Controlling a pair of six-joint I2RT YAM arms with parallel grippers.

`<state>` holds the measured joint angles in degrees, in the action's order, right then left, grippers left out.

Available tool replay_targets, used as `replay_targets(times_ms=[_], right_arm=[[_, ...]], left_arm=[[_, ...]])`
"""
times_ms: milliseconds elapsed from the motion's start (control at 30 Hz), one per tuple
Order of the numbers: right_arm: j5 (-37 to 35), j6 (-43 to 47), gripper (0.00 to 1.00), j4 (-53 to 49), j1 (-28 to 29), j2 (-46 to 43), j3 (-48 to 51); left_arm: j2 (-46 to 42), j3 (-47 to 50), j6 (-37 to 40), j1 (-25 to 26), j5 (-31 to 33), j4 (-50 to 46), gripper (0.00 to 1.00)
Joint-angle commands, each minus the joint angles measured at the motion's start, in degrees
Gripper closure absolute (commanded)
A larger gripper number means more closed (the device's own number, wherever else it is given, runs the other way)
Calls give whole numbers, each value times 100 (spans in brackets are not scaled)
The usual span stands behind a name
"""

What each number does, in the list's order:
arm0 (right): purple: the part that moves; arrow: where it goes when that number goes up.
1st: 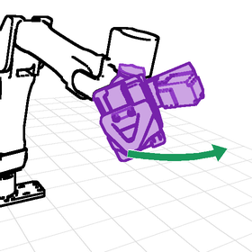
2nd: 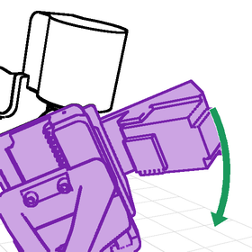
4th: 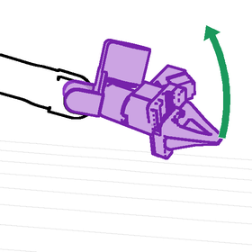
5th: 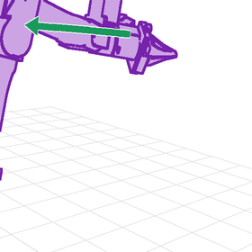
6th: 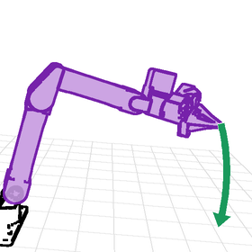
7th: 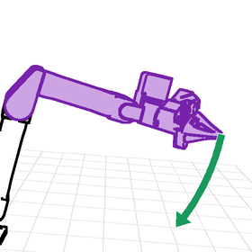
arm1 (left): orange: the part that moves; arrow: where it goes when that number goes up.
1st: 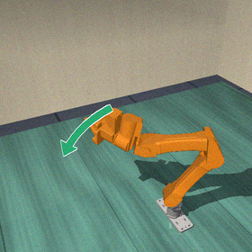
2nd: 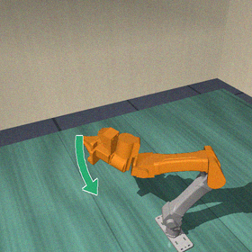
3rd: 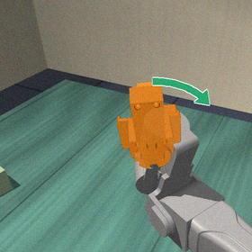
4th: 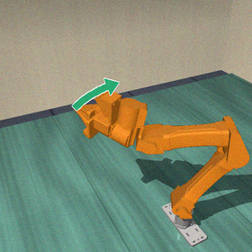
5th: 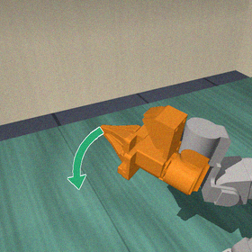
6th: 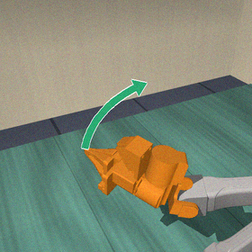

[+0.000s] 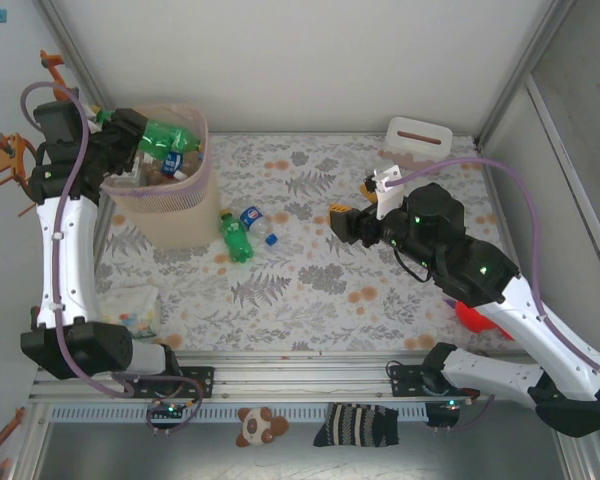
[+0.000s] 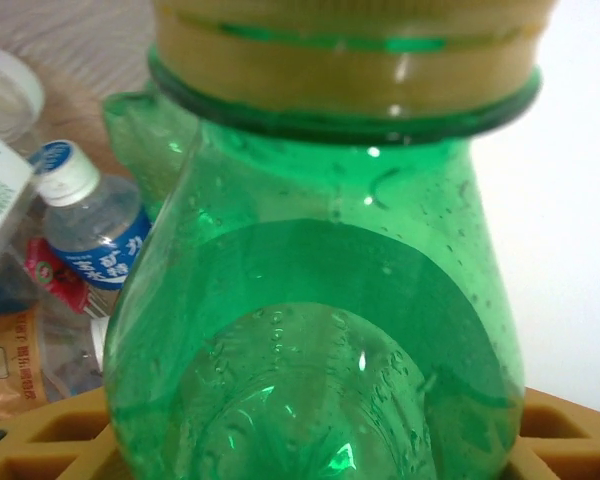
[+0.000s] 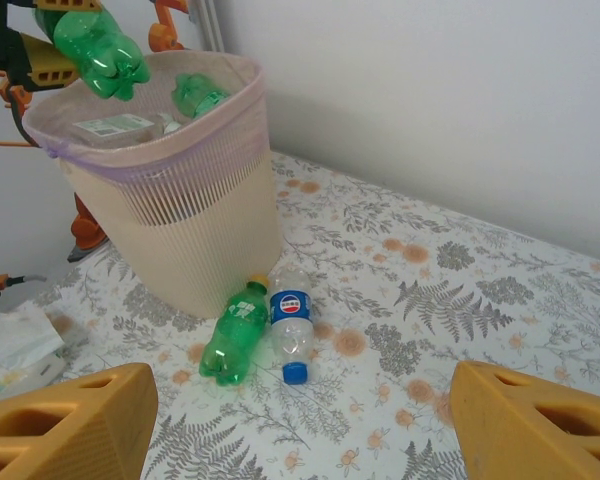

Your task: Put the plastic bottles in the bin

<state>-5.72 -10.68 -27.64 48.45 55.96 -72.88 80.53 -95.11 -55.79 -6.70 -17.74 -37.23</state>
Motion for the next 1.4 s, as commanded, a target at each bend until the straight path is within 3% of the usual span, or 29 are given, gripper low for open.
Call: replay_targets(times_ms=[0, 333, 633, 1100, 1367], right_arm=[[-158, 39, 24, -13, -35, 11, 20], [-219, 46, 24, -22, -29, 1, 64], [-230, 63, 24, -66, -28, -10, 37], [-215, -11, 24, -66, -29, -143, 80], [-252, -58, 25, -84, -31, -163, 81]], left_arm=[[265, -98, -740, -235, -280, -55, 40], [980, -250, -1181, -560, -894, -433, 33], [831, -105, -1452, -670, -999, -330, 14], [185, -131, -1341, -638, -1110, -6, 18], [-40, -215, -409, -56, -944, -77, 24]])
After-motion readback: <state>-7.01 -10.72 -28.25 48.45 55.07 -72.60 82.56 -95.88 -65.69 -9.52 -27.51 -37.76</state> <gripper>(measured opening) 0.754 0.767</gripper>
